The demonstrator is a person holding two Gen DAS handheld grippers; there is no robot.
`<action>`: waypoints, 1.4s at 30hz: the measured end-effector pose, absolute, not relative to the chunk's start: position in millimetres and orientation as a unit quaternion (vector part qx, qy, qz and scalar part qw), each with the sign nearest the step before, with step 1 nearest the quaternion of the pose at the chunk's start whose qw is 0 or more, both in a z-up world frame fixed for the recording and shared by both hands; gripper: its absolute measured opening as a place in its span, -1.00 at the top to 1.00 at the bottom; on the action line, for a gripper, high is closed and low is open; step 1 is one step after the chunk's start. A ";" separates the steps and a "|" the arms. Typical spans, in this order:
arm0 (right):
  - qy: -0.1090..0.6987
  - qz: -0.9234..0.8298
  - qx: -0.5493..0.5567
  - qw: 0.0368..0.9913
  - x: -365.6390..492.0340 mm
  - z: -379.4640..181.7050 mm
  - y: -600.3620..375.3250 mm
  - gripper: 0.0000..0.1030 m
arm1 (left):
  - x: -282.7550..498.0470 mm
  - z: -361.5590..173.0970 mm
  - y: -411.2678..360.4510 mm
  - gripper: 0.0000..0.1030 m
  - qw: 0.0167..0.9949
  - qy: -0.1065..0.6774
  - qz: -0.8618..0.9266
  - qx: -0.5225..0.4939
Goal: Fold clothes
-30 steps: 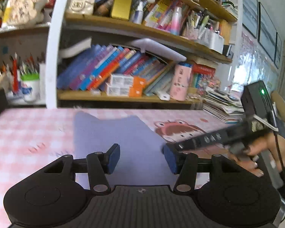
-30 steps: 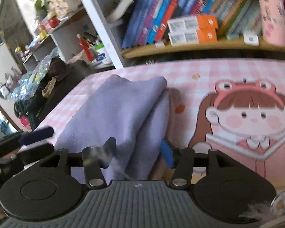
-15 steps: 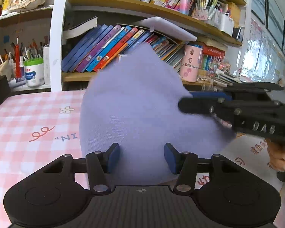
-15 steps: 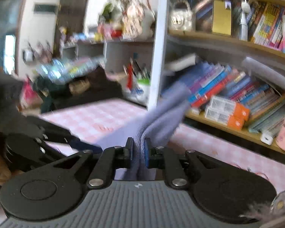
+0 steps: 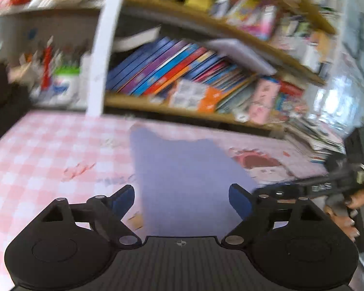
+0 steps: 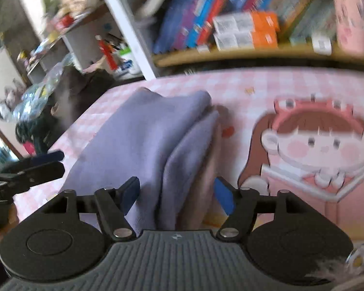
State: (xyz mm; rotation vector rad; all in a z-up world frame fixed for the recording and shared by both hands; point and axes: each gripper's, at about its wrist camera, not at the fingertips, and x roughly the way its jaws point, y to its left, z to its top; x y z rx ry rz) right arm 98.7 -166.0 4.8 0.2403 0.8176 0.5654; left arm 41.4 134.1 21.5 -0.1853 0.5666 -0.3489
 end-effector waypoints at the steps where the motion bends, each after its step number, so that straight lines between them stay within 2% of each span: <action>1: 0.401 0.271 0.138 0.864 102.5 0.9 -169.2 -0.29 | 47.8 18.2 137.9 -0.70 0.938 0.287 -0.166 -0.098; 5: 0.423 0.270 0.188 0.844 113.3 -6.6 -173.5 -0.31 | 75.3 1.9 155.5 -0.68 0.916 0.323 -0.171 -0.166; 8: 0.427 0.270 0.201 0.839 120.1 -10.6 -169.3 -0.22 | 94.9 -11.2 162.3 -0.61 0.898 0.348 -0.169 -0.211; 10: 0.424 0.269 0.196 0.842 121.4 -10.4 -164.9 -0.06 | 100.2 -16.7 158.3 -0.48 0.894 0.351 -0.174 -0.218; 11: 0.419 0.270 0.186 0.847 119.5 -9.5 -162.0 -0.02 | 100.0 -17.6 154.6 -0.20 0.892 0.350 -0.180 -0.221; 13: 0.405 0.274 0.166 0.856 114.2 -7.2 -159.0 0.23 | 92.9 -12.5 142.9 -0.13 0.901 0.343 -0.174 -0.198; 15: 0.386 0.276 0.142 0.868 105.9 -2.6 -158.9 0.35 | 85.2 -7.4 133.7 0.00 0.907 0.339 -0.175 -0.181; 19: 0.337 0.269 0.069 0.900 75.6 15.9 -160.5 0.46 | 65.5 -2.1 110.6 0.02 0.906 0.341 -0.201 -0.149; 24: 0.315 0.265 0.012 0.911 44.0 29.3 -175.3 0.48 | 49.6 1.0 80.0 0.02 0.899 0.348 -0.240 -0.118; 28: 0.342 0.262 0.036 0.902 34.2 27.8 -198.8 0.45 | 43.0 3.8 69.9 0.01 0.886 0.364 -0.264 -0.115; 34: 0.397 0.241 0.111 0.879 40.5 8.5 -230.3 0.05 | 41.8 0.7 76.2 -0.21 0.875 0.379 -0.273 -0.128; 42: 0.433 0.252 0.197 0.842 53.7 -9.4 -242.0 -0.11 | 53.9 -8.5 80.9 -0.25 0.866 0.388 -0.272 -0.158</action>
